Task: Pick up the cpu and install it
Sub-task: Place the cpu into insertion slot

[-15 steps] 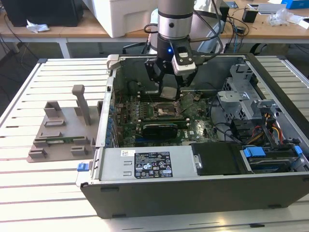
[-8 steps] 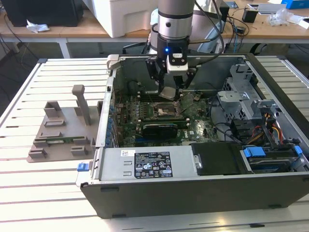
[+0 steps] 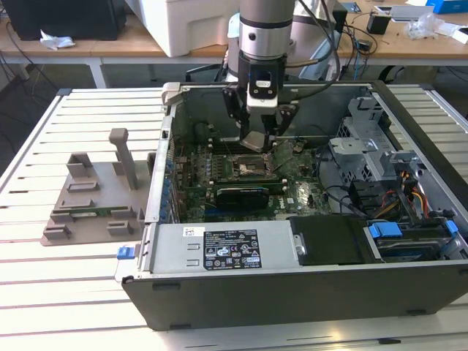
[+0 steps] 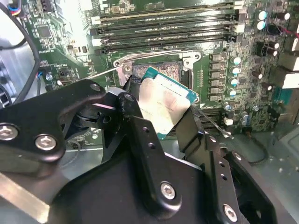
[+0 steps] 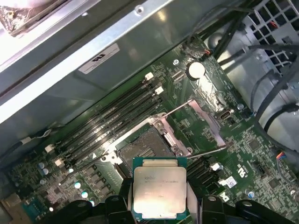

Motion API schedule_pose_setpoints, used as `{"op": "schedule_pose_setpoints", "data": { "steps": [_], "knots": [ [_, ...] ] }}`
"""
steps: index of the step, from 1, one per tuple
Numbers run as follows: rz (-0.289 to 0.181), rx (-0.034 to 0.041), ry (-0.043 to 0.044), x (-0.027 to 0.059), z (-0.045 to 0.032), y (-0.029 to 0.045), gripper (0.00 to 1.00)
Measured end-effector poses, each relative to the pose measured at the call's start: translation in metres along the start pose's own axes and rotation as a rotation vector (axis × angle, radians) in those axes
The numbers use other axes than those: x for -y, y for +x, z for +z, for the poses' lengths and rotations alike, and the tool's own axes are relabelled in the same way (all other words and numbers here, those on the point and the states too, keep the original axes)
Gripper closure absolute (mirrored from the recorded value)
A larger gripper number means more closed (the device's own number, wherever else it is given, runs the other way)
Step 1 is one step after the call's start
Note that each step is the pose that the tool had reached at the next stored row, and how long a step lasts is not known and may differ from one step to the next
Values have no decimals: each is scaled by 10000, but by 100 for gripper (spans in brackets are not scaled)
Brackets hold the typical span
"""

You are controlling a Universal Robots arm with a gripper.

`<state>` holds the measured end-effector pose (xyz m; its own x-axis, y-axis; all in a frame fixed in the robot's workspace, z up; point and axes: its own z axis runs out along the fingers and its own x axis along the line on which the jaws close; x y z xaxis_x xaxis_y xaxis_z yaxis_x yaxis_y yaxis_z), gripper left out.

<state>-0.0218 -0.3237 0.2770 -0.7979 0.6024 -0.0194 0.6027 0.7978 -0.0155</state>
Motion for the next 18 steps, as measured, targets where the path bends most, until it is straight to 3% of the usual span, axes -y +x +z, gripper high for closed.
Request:
{"op": "schedule_pose_setpoints", "data": {
  "steps": [18],
  "knots": [
    [2920,-14,103,-2,2,-2,45]
  ]
}}
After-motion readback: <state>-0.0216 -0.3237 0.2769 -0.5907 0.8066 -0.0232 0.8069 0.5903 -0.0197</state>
